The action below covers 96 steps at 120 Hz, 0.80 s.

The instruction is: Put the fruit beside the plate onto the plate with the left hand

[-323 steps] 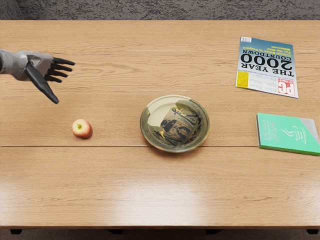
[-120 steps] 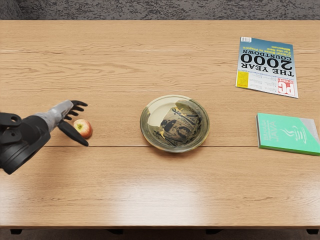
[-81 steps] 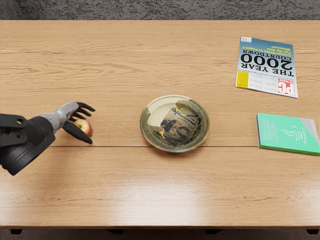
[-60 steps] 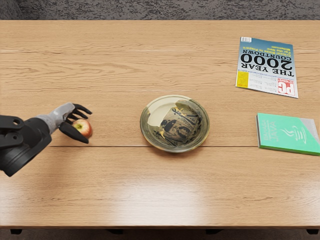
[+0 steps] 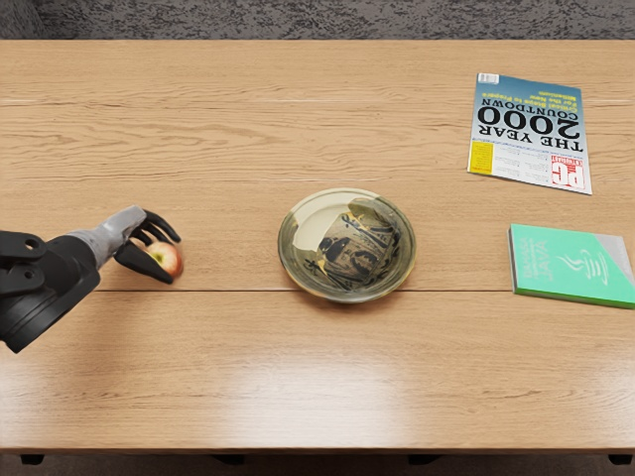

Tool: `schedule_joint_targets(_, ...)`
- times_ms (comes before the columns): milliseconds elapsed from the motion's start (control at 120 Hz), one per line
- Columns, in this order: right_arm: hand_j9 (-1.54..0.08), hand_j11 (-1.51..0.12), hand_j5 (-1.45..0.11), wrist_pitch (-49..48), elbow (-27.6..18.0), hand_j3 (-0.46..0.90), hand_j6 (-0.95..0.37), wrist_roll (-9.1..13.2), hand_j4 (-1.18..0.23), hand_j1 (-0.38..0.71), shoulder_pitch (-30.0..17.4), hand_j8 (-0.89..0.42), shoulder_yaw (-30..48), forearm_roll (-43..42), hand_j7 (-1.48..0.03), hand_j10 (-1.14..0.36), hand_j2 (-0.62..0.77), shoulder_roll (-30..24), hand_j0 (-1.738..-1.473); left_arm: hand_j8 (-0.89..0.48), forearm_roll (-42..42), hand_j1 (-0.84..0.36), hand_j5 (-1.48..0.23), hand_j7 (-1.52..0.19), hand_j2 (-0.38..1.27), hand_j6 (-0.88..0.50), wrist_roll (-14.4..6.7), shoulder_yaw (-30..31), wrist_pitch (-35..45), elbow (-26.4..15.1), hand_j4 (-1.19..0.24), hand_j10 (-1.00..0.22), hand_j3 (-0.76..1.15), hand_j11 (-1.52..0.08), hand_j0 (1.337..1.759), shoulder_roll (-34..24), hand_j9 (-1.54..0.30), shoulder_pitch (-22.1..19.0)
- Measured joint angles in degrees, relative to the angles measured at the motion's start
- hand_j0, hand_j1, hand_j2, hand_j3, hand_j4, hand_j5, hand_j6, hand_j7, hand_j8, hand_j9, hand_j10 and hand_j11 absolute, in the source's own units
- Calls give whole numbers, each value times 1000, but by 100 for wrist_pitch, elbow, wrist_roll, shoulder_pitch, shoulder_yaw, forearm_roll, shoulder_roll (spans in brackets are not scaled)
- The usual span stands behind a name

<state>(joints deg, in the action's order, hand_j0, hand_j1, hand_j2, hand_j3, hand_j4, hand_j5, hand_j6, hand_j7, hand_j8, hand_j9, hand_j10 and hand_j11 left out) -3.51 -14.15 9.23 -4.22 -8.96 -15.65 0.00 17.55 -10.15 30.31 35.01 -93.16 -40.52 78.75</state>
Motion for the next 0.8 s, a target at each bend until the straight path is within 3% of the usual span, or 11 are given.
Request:
schedule_joint_targets(258, -26, -26, -26, 0, 0, 0, -20, 0, -20, -324, 0, -20, 1, 0, -26, -20, -4, 0, -1658, -405, -28, -302, -902, -880, 439, -456, -5, 2, -12, -6, -658, -666, 0, -888, 1656, -70, -887, 25)
schedule_joint_targets(800, -26, -26, -26, 0, 0, 0, -20, 0, -20, -324, 0, -20, 1, 0, -26, -20, -4, 0, -1658, -399, -42, -304, -945, -897, 432, -440, -14, -5, -16, 20, -653, -666, 0, -901, 1657, 102, -898, 745)
